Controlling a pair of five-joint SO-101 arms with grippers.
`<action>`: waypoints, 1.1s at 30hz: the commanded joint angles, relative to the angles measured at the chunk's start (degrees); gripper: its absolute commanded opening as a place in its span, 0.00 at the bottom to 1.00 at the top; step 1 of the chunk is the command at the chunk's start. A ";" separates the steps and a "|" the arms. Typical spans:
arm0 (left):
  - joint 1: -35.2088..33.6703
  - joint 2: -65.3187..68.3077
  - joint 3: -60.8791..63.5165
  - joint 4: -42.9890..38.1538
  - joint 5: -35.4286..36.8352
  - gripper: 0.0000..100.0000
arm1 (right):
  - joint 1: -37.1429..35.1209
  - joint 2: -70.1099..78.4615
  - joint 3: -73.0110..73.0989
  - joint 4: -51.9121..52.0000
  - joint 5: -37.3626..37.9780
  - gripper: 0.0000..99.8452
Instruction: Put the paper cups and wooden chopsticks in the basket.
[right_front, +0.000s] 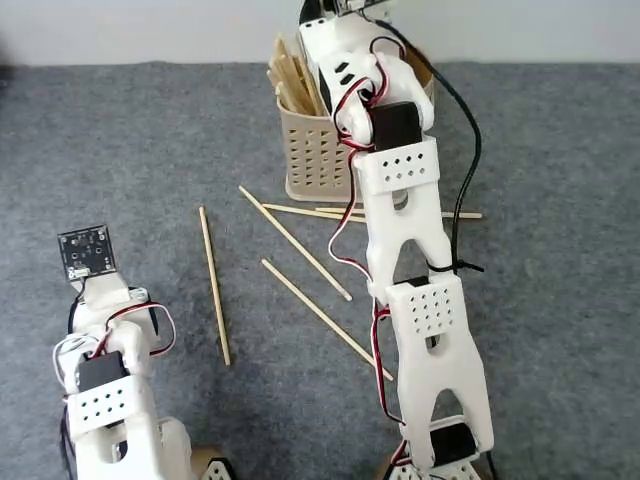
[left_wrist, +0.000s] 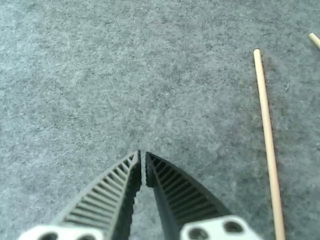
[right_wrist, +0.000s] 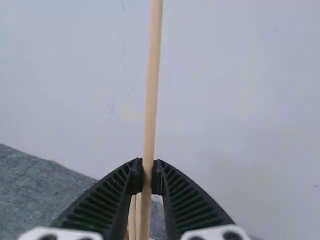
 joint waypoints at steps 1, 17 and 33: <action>-0.18 -1.05 -0.31 -1.14 -0.79 0.02 | 0.31 -2.07 -2.37 2.24 0.97 0.08; -0.18 -1.05 -0.31 -1.14 -0.79 0.02 | -8.13 -20.70 -2.37 38.55 -1.76 0.15; -0.18 -1.05 -0.22 -1.14 -0.79 0.02 | -9.36 -33.71 26.37 48.22 0.18 0.14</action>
